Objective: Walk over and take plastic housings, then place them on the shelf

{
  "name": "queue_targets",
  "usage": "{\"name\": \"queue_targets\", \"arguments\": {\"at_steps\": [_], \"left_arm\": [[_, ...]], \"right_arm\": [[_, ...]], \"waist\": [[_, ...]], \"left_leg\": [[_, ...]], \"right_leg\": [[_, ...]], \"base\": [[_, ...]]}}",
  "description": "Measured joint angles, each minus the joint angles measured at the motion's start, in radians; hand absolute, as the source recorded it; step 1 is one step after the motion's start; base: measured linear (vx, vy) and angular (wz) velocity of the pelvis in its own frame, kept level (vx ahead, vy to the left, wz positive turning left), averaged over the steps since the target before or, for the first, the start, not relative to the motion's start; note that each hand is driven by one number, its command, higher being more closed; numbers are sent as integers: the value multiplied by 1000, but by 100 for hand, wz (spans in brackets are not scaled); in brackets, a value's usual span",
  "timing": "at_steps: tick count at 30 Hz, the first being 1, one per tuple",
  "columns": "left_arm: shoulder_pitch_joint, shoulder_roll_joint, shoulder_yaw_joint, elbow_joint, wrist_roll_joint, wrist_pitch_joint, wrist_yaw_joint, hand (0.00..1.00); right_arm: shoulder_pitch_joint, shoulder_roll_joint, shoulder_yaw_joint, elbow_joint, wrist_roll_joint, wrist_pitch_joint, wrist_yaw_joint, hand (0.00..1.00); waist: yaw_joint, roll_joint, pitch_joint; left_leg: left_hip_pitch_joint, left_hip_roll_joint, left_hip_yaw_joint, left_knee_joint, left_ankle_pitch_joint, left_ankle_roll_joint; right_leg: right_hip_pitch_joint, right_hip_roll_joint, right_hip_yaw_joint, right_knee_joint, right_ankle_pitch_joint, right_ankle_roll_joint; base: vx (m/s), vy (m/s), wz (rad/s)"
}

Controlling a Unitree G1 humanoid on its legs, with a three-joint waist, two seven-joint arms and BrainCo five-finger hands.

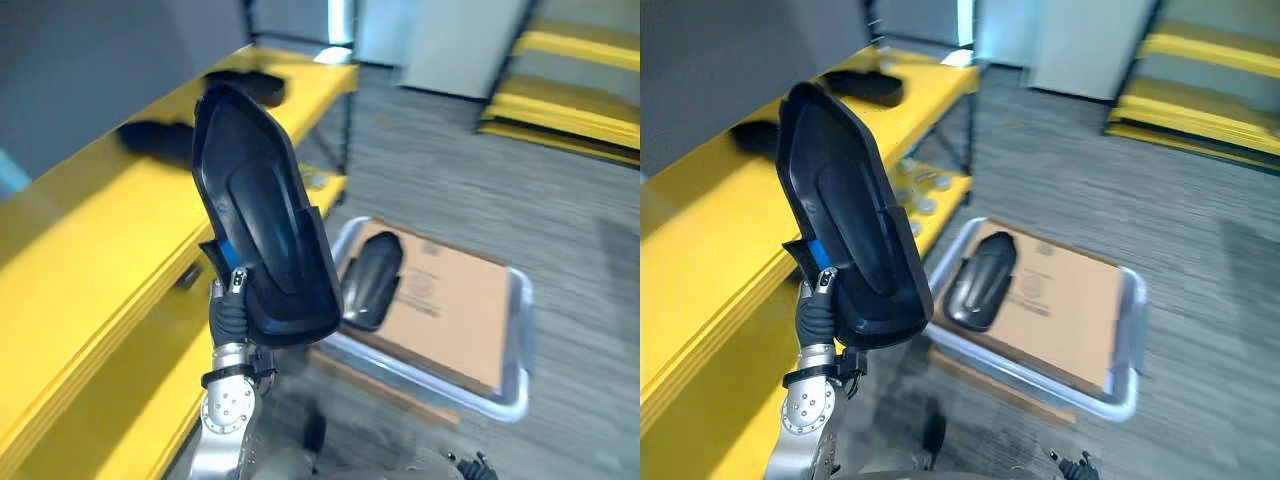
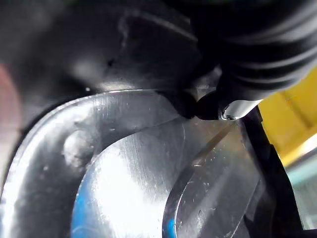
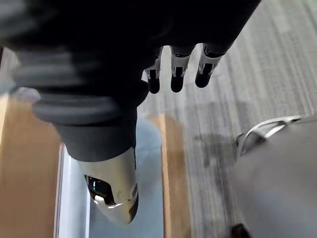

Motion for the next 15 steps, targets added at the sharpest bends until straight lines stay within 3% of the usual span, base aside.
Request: {"name": "queue_targets", "arguments": {"at_steps": [3,5,7,9,10,11,12,13,15], "left_arm": [[-3,-12,-32,1,-3,-10,-15,100],[-19,-12,-58,5,-4,-13,-22,100],[-46,-12,-70,32,-5,-13,-29,100],[-81,-13,-90,66,-17,-12,-37,100],[-102,-10,-113,82,-22,-10,-40,100],[-122,-6,-136,88,-22,-10,-39,100],[-129,-5,-143,90,-22,-11,-38,100],[-155,0,-149,121,-21,-14,-35,100],[-171,20,-150,159,-21,-16,-33,100]], "right_arm": [[-25,0,50,-6,-5,2,0,0],[-49,5,52,-7,-6,6,0,0],[-61,13,51,-6,-14,22,-1,0],[-57,30,51,-21,-14,35,-1,0],[-55,30,51,-34,-14,38,0,0],[-51,28,52,-35,-14,42,0,0],[-54,27,57,-37,-14,41,0,0],[-64,30,67,-37,-14,38,0,0],[-75,30,70,-34,-14,36,0,0]], "waist": [[16,-5,-4],[32,3,-7],[41,-6,-12],[49,-9,-15],[46,-9,-16],[37,-9,-16],[31,-12,-18],[24,-25,-26],[18,-33,-31]], "left_leg": [[-2,43,260,65,-66,25],[-25,38,317,102,-94,32],[-25,-7,294,118,-122,53],[-6,-42,255,143,-157,74],[19,-62,209,151,-179,86],[42,-67,163,161,-201,89],[52,-67,145,162,-207,85],[97,-68,110,136,-213,74],[133,-71,91,123,-206,82]], "right_leg": [[61,-28,-112,-16,-8,16],[81,-45,-158,-45,-17,21],[109,-71,-188,-24,-16,19],[133,-127,-179,80,7,-25],[116,-171,-117,215,31,-137],[56,-184,51,356,23,-177],[13,-166,143,409,2,-153],[-107,-107,339,471,-56,-96],[-187,-72,415,446,-85,-79]], "base": [[81,55,127],[118,104,76],[194,148,73],[269,188,78],[306,189,97],[307,171,96],[359,169,94],[286,131,62],[283,103,46]]}}
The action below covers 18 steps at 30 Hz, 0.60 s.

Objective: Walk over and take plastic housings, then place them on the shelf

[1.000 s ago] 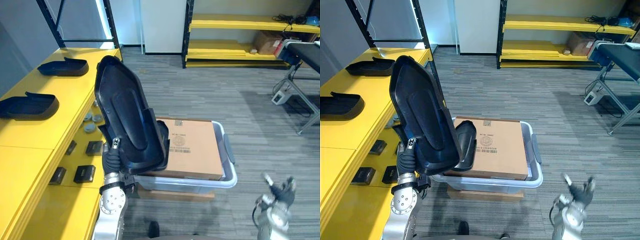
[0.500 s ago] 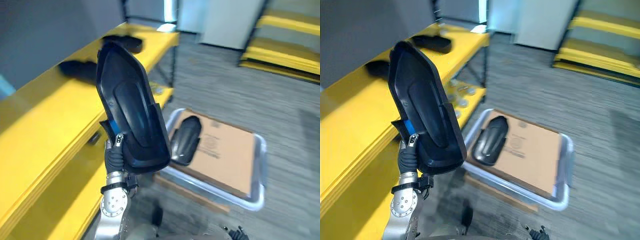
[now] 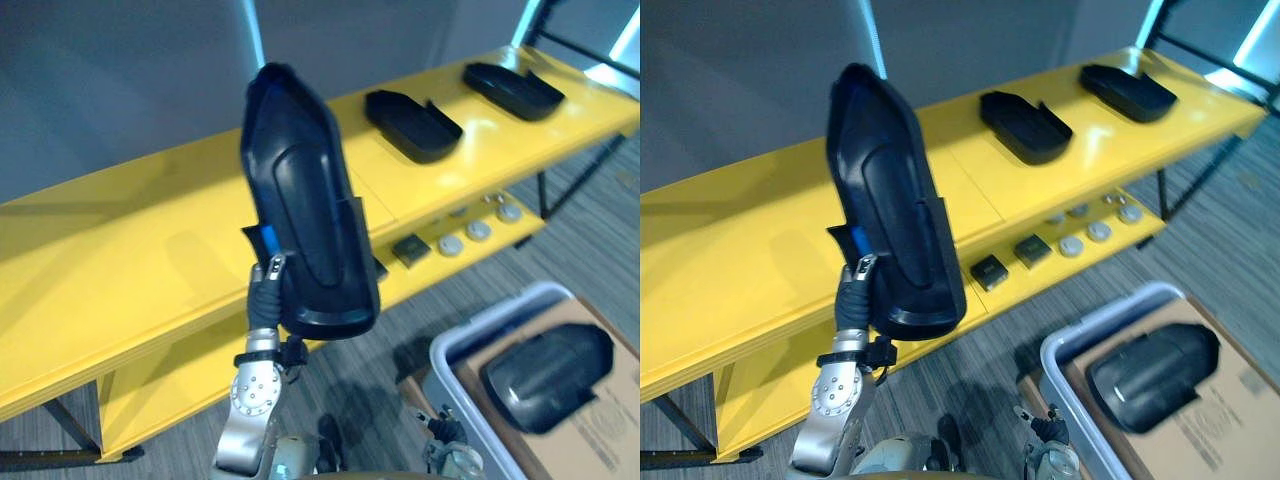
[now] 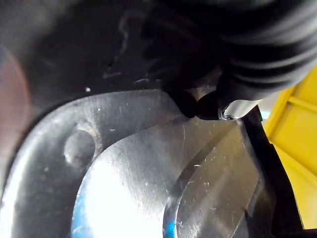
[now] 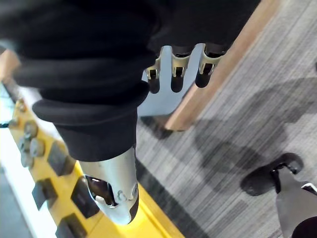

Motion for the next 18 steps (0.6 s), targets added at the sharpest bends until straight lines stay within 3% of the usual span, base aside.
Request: {"name": "queue_targets", "arguments": {"at_steps": [3,5,7,9,11,13,15,18], "left_arm": [[-9,9,-15,51,2,8,0,100],[-8,9,-31,49,2,7,0,100],[-8,10,-36,48,3,6,1,100],[-5,10,-36,44,4,6,11,100],[20,9,-28,36,4,3,20,100],[47,7,-28,35,4,0,20,100],[59,7,-32,35,4,-1,16,100],[56,-4,-34,38,4,-1,15,100]], "right_arm": [[5,1,10,1,0,-2,-1,0],[7,1,18,1,0,-1,-1,0],[11,0,20,0,-3,0,-1,0],[17,1,47,0,-22,0,0,0],[23,-1,65,0,-31,5,2,0],[23,-1,65,-3,-38,5,2,0],[25,7,63,-3,-39,5,3,0],[31,7,56,-4,-39,4,3,0]], "waist": [[-38,1,1],[-42,0,0],[-42,-3,-1],[-37,-26,-8],[-8,-47,-14],[5,-43,-18],[4,-45,-26],[-1,-41,-29]], "left_leg": [[62,-9,-78,7,-5,-10],[95,-8,-97,8,-18,-29],[117,-7,-119,22,-36,-49],[122,-6,-131,39,-88,-41],[125,-5,-132,69,-123,-68],[122,40,-141,111,-162,-113],[118,97,-167,110,-169,-147],[133,127,-186,67,-147,-191]], "right_leg": [[-98,90,129,-135,-16,26],[-144,127,208,-207,-3,40],[-175,144,258,-260,30,41],[-189,150,297,-305,122,28],[-182,153,290,-332,154,15],[-148,187,255,-375,202,9],[-125,239,210,-422,225,-11],[-118,267,181,-448,225,-41]], "base": [[267,20,84],[235,-23,81],[199,-57,79],[149,-142,76],[191,-270,24],[192,-250,-4],[194,-266,6],[206,-237,15]]}}
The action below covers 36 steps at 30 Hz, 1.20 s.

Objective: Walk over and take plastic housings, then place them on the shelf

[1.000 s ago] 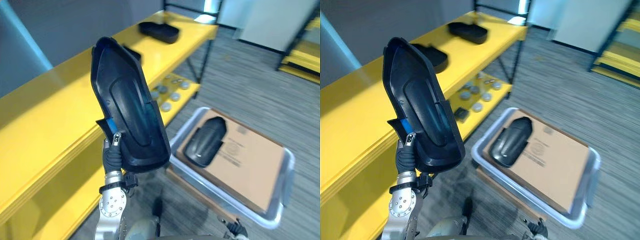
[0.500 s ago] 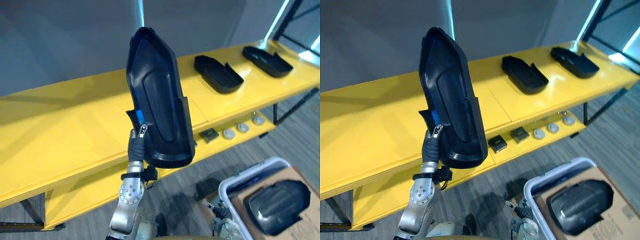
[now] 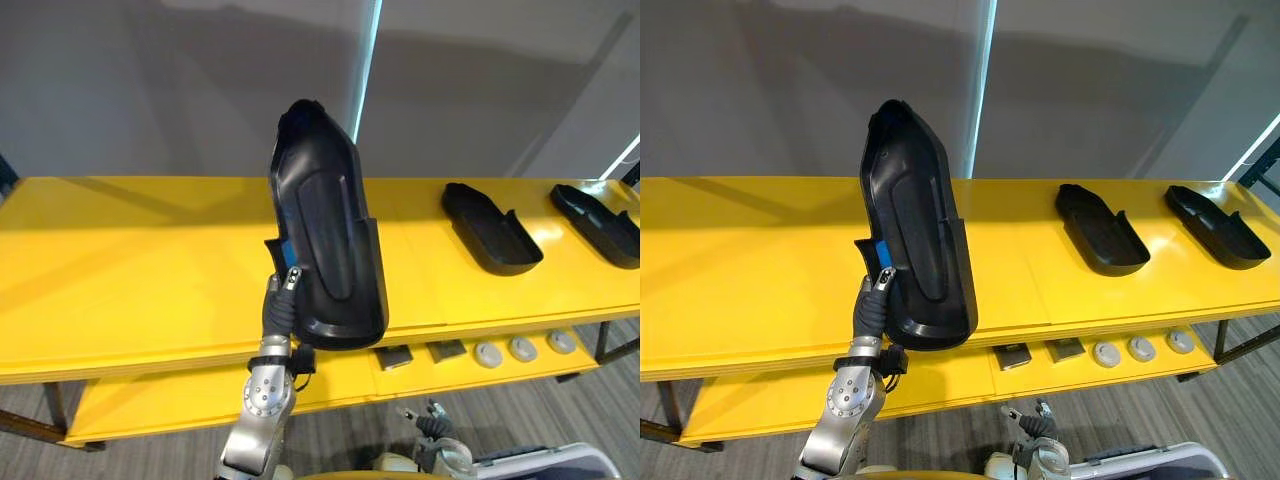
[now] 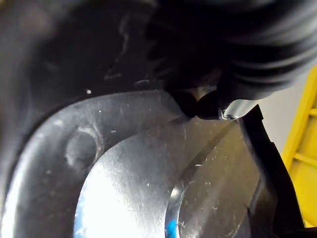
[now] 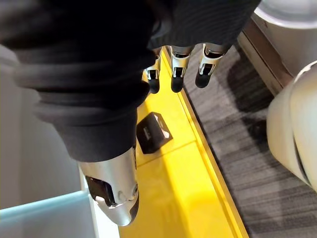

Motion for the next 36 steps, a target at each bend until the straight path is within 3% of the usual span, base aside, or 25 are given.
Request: {"name": "queue_targets", "arguments": {"at_steps": [2,4,10,14,20,24,29,30,32,36], "left_arm": [[-7,-11,0,2,0,1,0,100],[-7,-23,2,2,3,2,1,100],[-89,-23,34,45,37,12,15,100],[-264,-19,114,188,47,34,90,100],[-379,35,232,427,82,90,152,100],[-405,54,284,531,113,137,166,100],[-513,93,334,634,116,147,198,100],[-524,98,346,644,116,152,199,0],[-533,116,372,645,130,165,209,0],[-585,123,393,669,155,177,222,0]], "right_arm": [[4,-1,-1,-1,-1,0,0,0],[6,-1,-1,-3,-4,-1,0,0],[10,-2,1,-3,-25,-4,1,0],[11,-11,1,3,-39,-4,2,0],[13,-16,6,13,-40,-4,20,0],[21,-27,11,14,-49,-4,21,0],[17,-33,14,14,-63,-5,25,0],[13,-34,14,14,-65,-5,27,0],[5,-35,14,14,-69,-5,38,0],[0,-39,13,14,-69,-5,40,0]], "waist": [[-3,5,-3],[-19,21,-10],[-18,26,-29],[-25,28,-31],[-72,30,-34],[-84,30,-33],[-92,23,-29],[-97,23,-28],[-111,23,-27],[-111,25,-17]], "left_leg": [[23,9,-1,-61,31,-41],[42,18,-2,-102,51,-27],[49,13,-2,-139,79,-9],[53,-3,2,-178,111,-2],[38,-23,8,-206,135,-3],[33,-26,11,-210,137,-7],[15,-38,11,-242,156,-11],[13,-39,11,-242,157,-9],[11,-41,14,-247,160,-4],[15,-49,15,-260,168,8]], "right_leg": [[5,11,-10,-14,-1,-13],[24,23,-19,-38,4,-22],[48,33,-14,-113,45,-27],[77,36,9,-218,118,-22],[108,38,37,-352,212,-18],[103,37,45,-355,211,-13],[68,31,60,-355,218,-2],[66,30,60,-355,219,-1],[60,29,63,-355,223,-5],[51,25,68,-353,228,-4]], "base": [[154,-173,8],[105,-100,13],[-9,0,1],[-84,14,-7],[-76,36,-9],[-50,34,-5],[-25,48,-3],[0,52,-3],[33,68,-4],[50,81,-2]]}}
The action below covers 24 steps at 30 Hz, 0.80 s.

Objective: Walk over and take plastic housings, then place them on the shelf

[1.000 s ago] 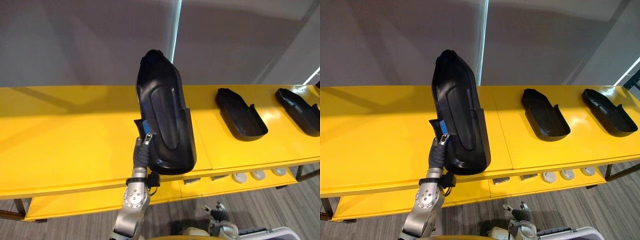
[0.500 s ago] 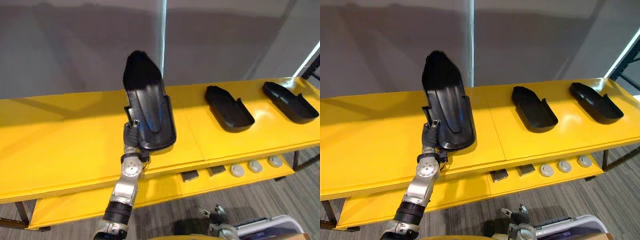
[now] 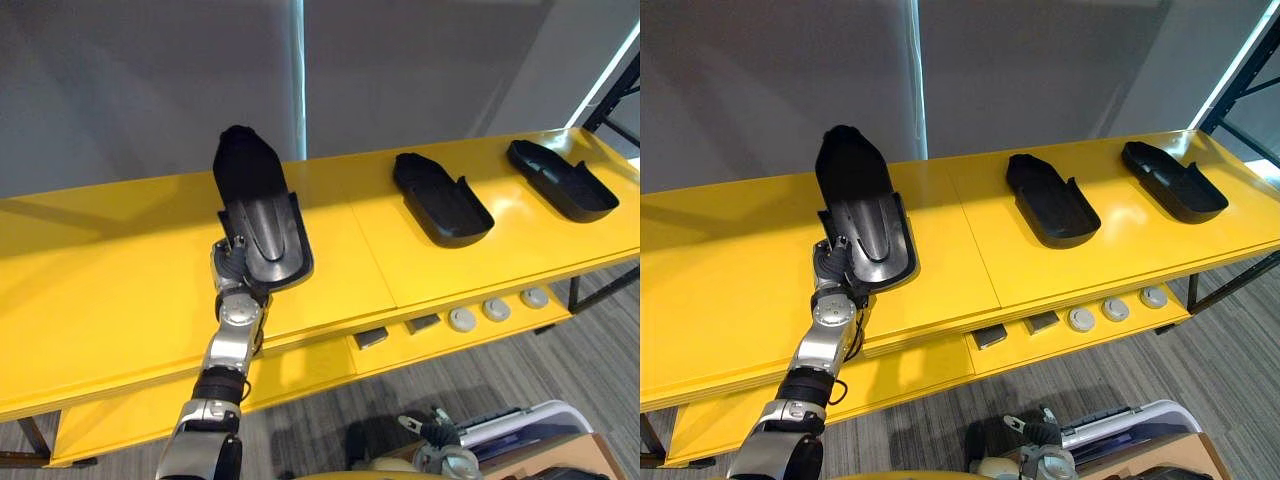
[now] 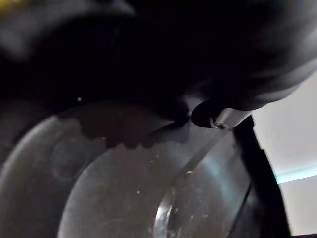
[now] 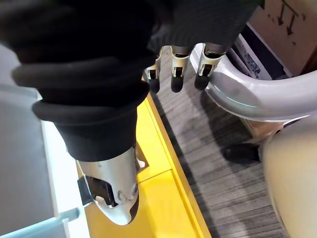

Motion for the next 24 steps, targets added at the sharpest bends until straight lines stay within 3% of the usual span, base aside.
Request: {"name": "queue_targets", "arguments": {"at_steps": [24], "left_arm": [[-82,24,87,49,17,10,16,0]], "right_arm": [[-40,-22,35,32,0,-6,21,0]], "waist": [[-19,6,60]], "left_leg": [[23,-3,-11,-26,0,0]], "right_leg": [[16,-1,20,-4,-4,11]], "base": [[2,38,0]]}}
